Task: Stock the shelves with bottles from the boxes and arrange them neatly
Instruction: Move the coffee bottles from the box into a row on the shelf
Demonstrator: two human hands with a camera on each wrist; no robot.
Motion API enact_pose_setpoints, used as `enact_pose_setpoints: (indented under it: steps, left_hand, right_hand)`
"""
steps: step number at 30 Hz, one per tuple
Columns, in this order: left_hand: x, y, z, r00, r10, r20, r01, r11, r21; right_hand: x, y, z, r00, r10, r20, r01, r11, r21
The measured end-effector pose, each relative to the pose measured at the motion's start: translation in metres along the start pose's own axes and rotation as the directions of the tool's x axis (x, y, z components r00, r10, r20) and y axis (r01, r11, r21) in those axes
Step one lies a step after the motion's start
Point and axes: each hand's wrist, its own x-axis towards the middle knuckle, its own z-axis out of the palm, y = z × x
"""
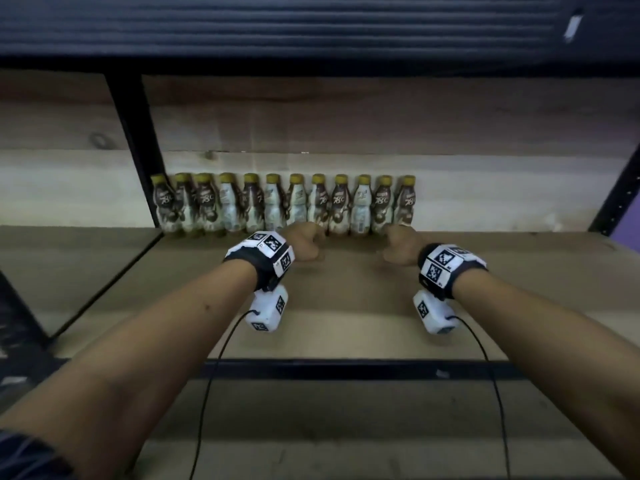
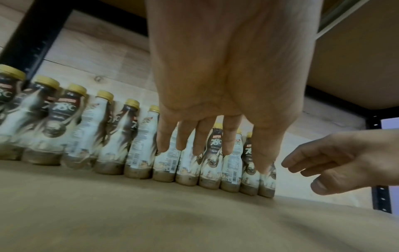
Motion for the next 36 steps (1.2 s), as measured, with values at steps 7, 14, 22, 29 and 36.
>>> enact_pose_setpoints:
  steps: [7, 14, 22, 29, 36]
  left_hand:
    - [-0.092, -0.018, 0.017, 0.999, 0.02, 0.026, -0.019, 0.999, -0.044]
    - [-0.158, -0.017, 0.03, 0.995, 0.092, 0.042, -0.089, 0.994, -0.057]
    - [-0.212, -0.011, 0.088, 0.964, 0.174, 0.201, -0.156, 0.983, -0.099]
    - [-0.237, -0.011, 0.212, 0.888, 0.06, 0.456, -0.003, 0.992, -0.125]
    - [-0.27, 0.008, 0.344, 0.709, -0.024, 0.705, 0.129, 0.987, -0.096]
  right_hand:
    - [-0.091, -0.046, 0.031, 0.998, 0.067, -0.009, -0.067, 0.998, 0.012]
    - [-0.167, -0.073, 0.054, 0.997, 0.072, 0.014, -0.071, 0.997, -0.016]
    - [-0.229, -0.072, 0.098, 0.981, -0.035, 0.19, 0.025, 0.998, 0.056]
    - [-0.25, -0.028, 0.204, 0.905, -0.001, 0.425, -0.082, 0.981, 0.177]
    - [-0.293, 0.043, 0.32, 0.711, -0.003, 0.703, -0.199, 0.958, 0.205]
